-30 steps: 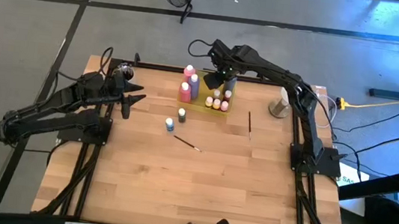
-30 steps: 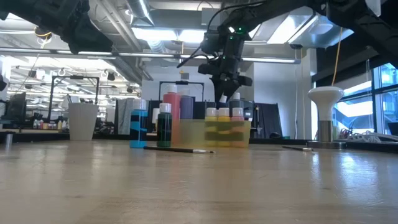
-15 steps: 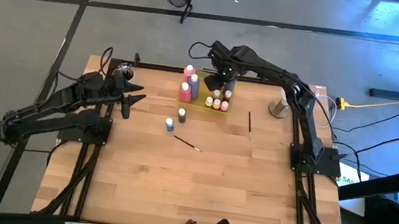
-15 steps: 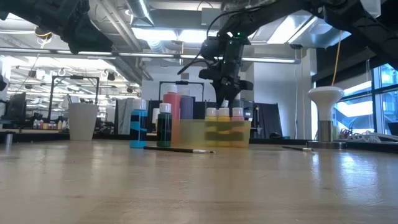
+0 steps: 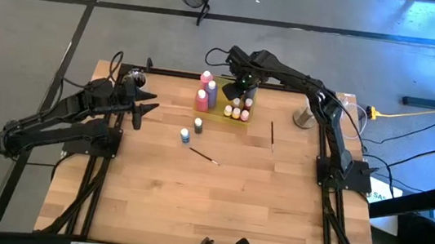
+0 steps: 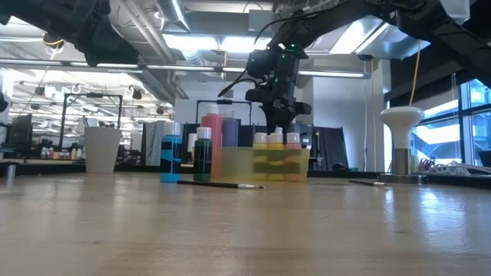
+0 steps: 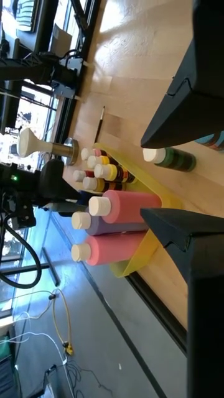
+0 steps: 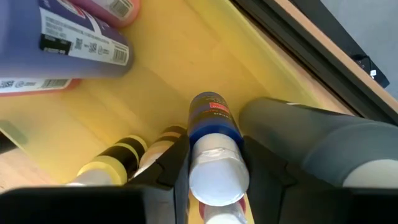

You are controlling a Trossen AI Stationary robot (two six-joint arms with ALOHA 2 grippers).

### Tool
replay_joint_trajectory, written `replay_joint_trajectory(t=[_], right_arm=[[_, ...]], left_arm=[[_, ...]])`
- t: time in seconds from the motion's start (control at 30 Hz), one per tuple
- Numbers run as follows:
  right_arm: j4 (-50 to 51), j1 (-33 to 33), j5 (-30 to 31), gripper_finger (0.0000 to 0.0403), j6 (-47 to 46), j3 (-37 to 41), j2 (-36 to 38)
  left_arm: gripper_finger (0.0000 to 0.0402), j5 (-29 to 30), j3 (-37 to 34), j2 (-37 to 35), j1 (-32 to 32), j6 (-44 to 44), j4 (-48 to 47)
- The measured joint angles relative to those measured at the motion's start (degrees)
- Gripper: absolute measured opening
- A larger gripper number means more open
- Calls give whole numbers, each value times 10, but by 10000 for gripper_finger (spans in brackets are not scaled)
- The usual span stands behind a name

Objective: Pick & Place Paint Supplies
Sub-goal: Put the small blue paint bottle into the yellow bin, then put the silver paintbrush into the white cup

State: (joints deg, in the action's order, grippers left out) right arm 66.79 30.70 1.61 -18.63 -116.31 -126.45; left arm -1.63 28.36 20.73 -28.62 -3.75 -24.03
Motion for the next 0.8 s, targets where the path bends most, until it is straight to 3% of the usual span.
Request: replay_joint_trajectory(t=[0.23, 0.47, 0.8], right_arm=[[3, 0, -2, 117, -4, 0, 0], [2, 0, -4, 174, -19, 0, 0], [3, -1, -4, 165, -19, 0, 0]], left_arm=[[162, 0, 0, 0, 0, 0, 0], [162, 0, 0, 0, 0, 0, -2], [162, 0, 0, 0, 0, 0, -2]])
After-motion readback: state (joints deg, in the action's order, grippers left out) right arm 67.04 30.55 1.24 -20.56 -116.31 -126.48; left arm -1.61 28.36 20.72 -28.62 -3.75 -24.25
